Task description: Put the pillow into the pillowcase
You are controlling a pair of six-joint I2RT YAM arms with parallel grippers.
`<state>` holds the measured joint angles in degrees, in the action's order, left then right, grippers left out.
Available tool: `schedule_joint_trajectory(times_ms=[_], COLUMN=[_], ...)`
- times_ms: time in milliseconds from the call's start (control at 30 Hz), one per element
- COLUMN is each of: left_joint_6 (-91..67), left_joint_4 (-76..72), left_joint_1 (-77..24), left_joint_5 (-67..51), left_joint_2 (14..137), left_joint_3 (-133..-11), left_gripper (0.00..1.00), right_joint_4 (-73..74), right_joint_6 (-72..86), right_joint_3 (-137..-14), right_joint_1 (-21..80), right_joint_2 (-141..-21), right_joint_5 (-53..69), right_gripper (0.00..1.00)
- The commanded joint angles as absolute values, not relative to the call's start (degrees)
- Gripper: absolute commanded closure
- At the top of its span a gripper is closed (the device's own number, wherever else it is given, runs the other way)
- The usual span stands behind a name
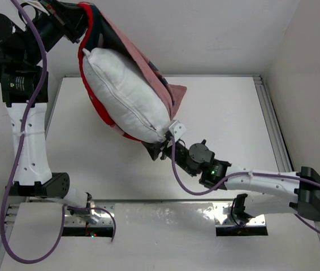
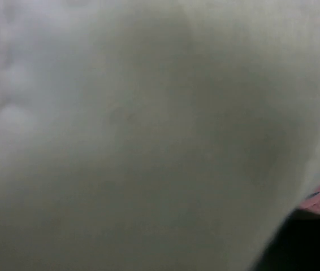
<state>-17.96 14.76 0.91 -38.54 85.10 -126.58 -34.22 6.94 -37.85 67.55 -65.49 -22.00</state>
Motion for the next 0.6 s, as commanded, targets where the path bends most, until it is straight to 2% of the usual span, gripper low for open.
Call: schedule_joint_trajectory(times_ms=[0, 100, 133, 167, 300, 567], left_joint_6=[-19.2, -20.6, -22.0, -22.6, -21.2, -22.1], left_joint_4=[4.3, 4.1, 3.9, 4.0, 6.2, 4.6], left_joint_1=[1.8, 2.8, 3.7, 4.4, 7.9, 13.0], left_joint_5=[-36.0, -35.6, -35.3, -35.2, -30.4, -27.3], left_joint_2=[81.5, 81.5, 81.5, 81.6, 81.1, 81.6], left_joint_3=[-129.2, -129.9, -130.0, -130.3, -130.3, -131.9], left_gripper=[1.00, 1.00, 1.00, 1.00, 1.00, 1.00], right_joint_4=[-36.7, -33.0, -31.2, -29.1, -19.0, -1.9], right_joint_6=[9.4, 13.1, 14.0, 14.8, 12.1, 4.9], right_joint_3=[-43.1, -44.6, -45.3, -46.0, -54.4, -84.8], right_joint_1=[65.3, 62.5, 60.9, 60.0, 55.2, 51.3], right_joint_2=[-68.2, -67.2, -65.9, -64.4, -56.0, -58.6], right_joint_5=[-21.4, -21.3, -21.7, -23.1, -24.7, -17.4], right_gripper=[0.46, 0.80, 0.95, 1.00, 1.00, 1.00])
